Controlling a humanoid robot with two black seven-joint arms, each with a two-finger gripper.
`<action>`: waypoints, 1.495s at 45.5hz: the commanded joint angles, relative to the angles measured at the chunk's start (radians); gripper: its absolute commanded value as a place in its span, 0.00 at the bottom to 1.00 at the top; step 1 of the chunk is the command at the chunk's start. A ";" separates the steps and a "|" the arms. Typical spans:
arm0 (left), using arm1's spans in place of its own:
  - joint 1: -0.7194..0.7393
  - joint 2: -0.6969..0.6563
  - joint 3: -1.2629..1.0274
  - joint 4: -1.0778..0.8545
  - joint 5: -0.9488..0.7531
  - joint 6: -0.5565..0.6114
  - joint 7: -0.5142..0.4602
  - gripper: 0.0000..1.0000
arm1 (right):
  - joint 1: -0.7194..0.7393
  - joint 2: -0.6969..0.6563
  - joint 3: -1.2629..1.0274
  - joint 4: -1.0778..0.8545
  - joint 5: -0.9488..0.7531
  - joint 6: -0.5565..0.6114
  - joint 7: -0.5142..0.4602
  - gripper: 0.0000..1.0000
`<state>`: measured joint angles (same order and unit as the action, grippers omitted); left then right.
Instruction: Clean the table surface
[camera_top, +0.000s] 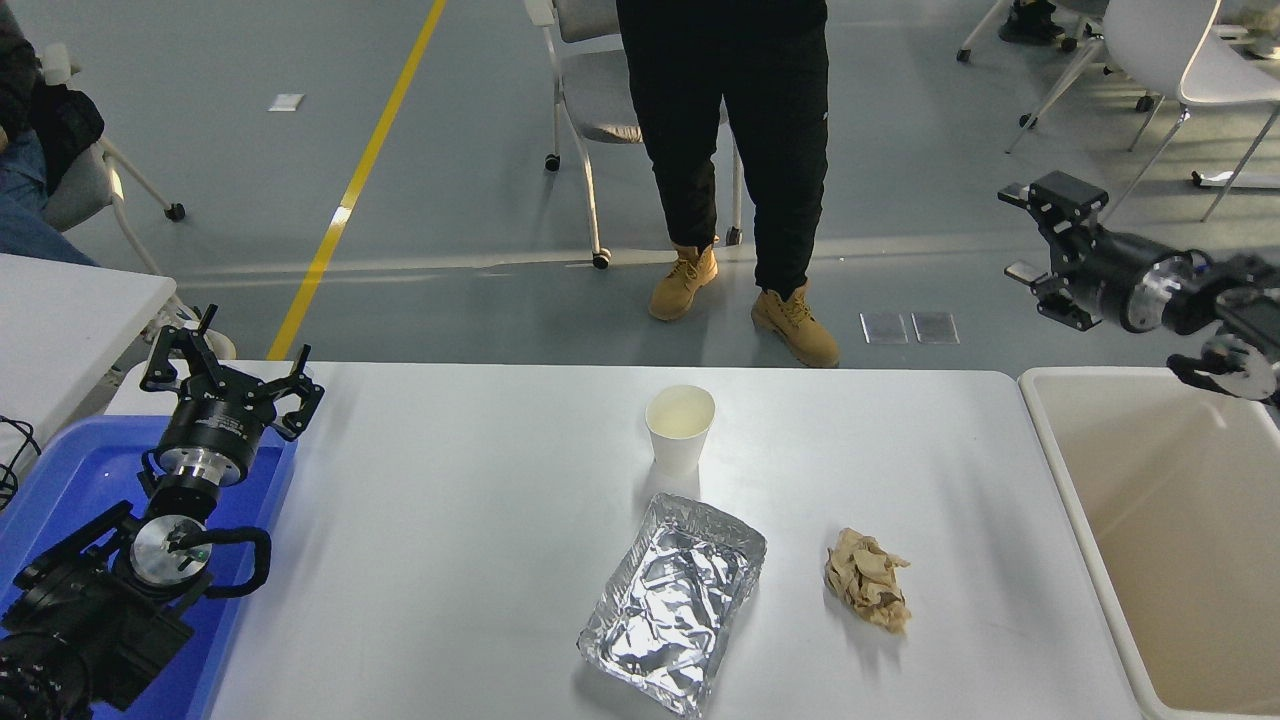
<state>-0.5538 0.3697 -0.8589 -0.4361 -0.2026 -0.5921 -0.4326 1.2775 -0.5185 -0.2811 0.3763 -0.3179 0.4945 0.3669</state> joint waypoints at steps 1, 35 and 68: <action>0.000 0.000 0.000 0.000 0.000 0.000 0.000 1.00 | 0.147 -0.001 -0.135 0.036 -0.171 0.110 0.003 0.98; 0.000 0.000 0.000 -0.001 0.000 0.000 0.000 1.00 | 0.260 0.445 -0.133 0.128 -0.606 0.104 0.003 0.98; 0.000 0.000 0.000 -0.001 0.000 0.000 0.000 1.00 | 0.036 0.519 -0.138 -0.082 -0.606 -0.039 -0.003 0.97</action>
<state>-0.5538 0.3697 -0.8590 -0.4360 -0.2024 -0.5921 -0.4326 1.3797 -0.0082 -0.4183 0.3280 -0.9217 0.5029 0.3638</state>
